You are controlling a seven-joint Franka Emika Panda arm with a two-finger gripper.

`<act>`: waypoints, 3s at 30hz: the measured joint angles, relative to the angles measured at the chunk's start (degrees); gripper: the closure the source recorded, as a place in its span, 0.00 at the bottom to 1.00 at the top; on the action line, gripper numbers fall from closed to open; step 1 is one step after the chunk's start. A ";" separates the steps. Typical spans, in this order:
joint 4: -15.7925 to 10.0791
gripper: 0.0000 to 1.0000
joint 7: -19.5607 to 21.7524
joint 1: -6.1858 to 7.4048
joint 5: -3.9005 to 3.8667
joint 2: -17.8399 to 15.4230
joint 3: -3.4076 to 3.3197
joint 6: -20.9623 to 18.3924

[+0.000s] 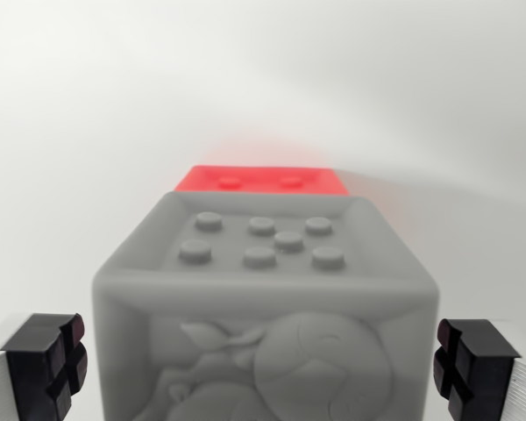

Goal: Destack cube

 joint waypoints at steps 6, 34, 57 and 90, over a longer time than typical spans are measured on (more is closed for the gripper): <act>0.16 1.00 -0.01 -0.01 0.02 0.76 0.01 0.65; 0.22 1.00 -0.03 -0.01 0.03 0.77 0.02 0.69; 0.01 1.00 -0.03 0.00 0.03 -0.77 0.01 -0.46; -0.14 1.00 -0.02 0.00 0.03 -9.23 -0.01 -8.45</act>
